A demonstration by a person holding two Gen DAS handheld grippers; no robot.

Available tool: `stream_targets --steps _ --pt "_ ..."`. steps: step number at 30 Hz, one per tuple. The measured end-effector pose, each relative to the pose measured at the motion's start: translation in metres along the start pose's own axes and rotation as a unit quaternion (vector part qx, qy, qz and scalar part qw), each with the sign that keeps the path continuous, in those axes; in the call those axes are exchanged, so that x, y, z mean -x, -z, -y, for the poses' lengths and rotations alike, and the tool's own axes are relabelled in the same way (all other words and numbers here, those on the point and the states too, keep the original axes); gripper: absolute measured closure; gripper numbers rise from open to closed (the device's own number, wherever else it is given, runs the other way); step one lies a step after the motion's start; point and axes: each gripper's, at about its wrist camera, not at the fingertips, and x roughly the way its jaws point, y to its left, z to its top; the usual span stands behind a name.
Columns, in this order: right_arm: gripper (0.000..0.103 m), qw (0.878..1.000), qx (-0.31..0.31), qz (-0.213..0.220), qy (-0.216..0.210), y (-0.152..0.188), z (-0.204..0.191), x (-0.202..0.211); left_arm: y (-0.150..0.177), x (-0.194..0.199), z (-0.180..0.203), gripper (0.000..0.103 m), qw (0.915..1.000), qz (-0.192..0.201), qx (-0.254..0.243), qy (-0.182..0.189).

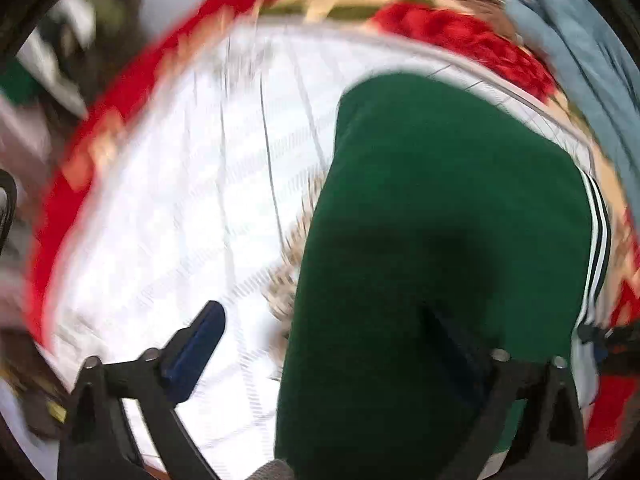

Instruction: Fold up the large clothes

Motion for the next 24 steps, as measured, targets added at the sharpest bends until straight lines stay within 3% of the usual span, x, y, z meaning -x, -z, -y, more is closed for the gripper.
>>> stream_targets --steps 2,5,8,10,11,13,14,15,17,20,23,24 --pt "0.064 0.998 -0.003 -0.008 0.057 -0.004 0.005 -0.015 0.009 -0.025 -0.007 0.0 0.9995 -0.022 0.017 0.016" --pt "0.062 0.992 0.025 -0.011 0.124 -0.011 -0.011 -0.034 0.011 -0.025 -0.007 0.0 0.9994 -0.018 0.023 0.018" --pt "0.054 0.983 0.04 -0.028 0.177 -0.012 -0.034 -0.027 0.008 0.002 -0.002 0.0 0.9994 -0.016 0.029 0.013" --pt "0.054 0.979 0.058 -0.003 0.197 -0.006 -0.054 -0.005 0.006 0.034 -0.006 0.0 0.9994 0.016 0.029 0.012" --pt "0.054 0.971 0.088 0.029 0.222 0.003 -0.075 0.015 0.007 0.048 -0.009 0.0 0.999 0.03 0.033 0.012" --pt "0.054 0.968 0.119 0.055 0.212 0.012 -0.107 0.034 0.007 0.078 -0.022 0.0 0.997 0.059 0.05 0.006" --pt "0.054 0.973 0.144 0.05 0.174 0.017 -0.132 0.037 0.006 0.084 -0.029 0.0 0.9962 0.065 0.057 0.0" --pt "0.054 0.974 0.16 0.035 0.155 0.016 -0.145 0.033 0.004 0.089 -0.038 0.0 0.9951 0.069 0.07 -0.009" --pt "0.054 0.972 0.211 -0.037 0.092 0.022 -0.194 -0.004 0.004 0.091 -0.061 0.0 0.9926 0.068 0.099 -0.02" --pt "0.054 0.957 0.258 -0.124 0.054 0.028 -0.25 -0.08 0.013 0.085 -0.089 0.0 0.9883 0.055 0.137 -0.037" --pt "0.054 0.937 0.27 -0.201 0.096 0.046 -0.265 -0.171 0.016 0.074 -0.106 0.0 0.9858 0.038 0.158 -0.043" --pt "0.055 0.926 0.285 -0.209 0.132 0.054 -0.259 -0.2 0.018 0.073 -0.11 0.0 0.9858 0.035 0.159 -0.043"
